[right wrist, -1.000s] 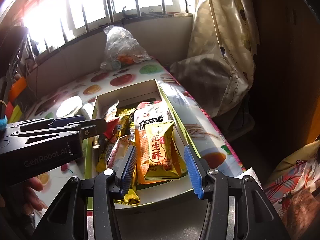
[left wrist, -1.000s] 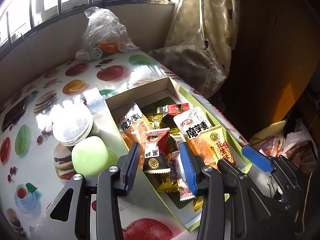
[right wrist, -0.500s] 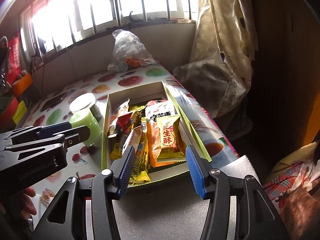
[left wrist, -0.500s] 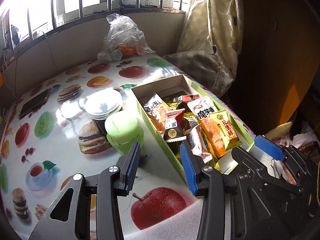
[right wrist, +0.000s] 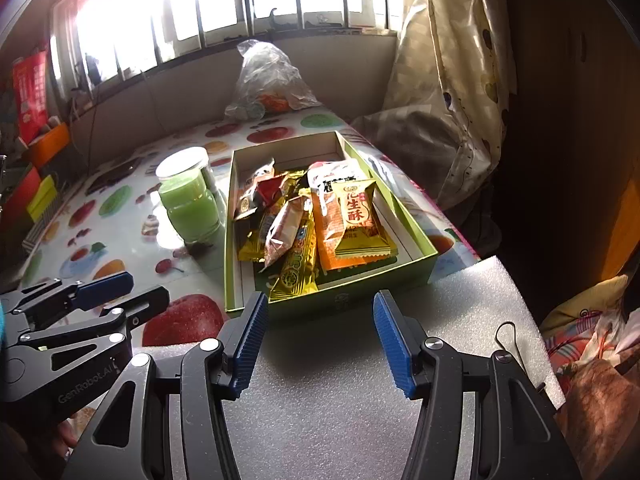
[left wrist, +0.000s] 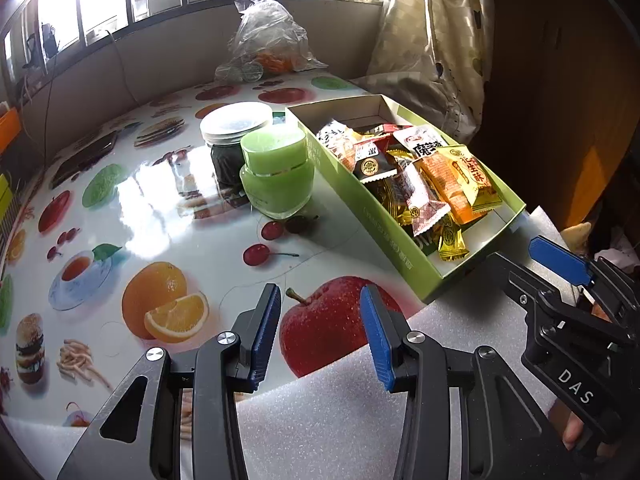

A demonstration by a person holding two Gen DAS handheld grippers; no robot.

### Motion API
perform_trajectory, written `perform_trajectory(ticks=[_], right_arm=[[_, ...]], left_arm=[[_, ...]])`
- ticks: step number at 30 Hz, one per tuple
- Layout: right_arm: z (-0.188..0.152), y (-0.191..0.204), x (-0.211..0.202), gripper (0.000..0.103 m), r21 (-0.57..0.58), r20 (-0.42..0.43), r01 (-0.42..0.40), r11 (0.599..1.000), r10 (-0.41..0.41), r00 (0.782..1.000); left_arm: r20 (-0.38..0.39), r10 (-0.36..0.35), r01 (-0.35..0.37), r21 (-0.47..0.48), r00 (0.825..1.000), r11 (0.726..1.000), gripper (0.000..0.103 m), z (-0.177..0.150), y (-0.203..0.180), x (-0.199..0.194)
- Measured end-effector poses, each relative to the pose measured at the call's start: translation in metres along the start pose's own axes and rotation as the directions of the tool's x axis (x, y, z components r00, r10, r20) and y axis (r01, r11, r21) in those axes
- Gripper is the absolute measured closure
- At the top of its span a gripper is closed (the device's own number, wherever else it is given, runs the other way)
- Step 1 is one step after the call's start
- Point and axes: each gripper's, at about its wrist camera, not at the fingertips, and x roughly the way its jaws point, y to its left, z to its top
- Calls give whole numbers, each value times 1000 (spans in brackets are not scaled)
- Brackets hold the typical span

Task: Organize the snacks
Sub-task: 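Withdraw both open tools from the green box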

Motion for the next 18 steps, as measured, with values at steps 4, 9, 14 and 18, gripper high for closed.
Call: perform_trajectory(ticks=[4,9,14,18], right_arm=[[-9,1,5,48,-1,-22,21,1000,-21,1000],[-19,2,10,48,-13,-54,56,998,-57,997],[-27,3,20,47,-24,-84,85,996,-86,993],[-28,4,20,46,-25,-76,95,995,-96,992]], left_arm=[[-15,16,-15,15,1000,1000,60,-12,0,5],[-40,13,-13,13,999,1000,60,-20,-2,10],[-37,10,-10,11,999,1000,60,-21,-2,11],[-37,15,-15,-2,999,1000,60,-22,-1,14]])
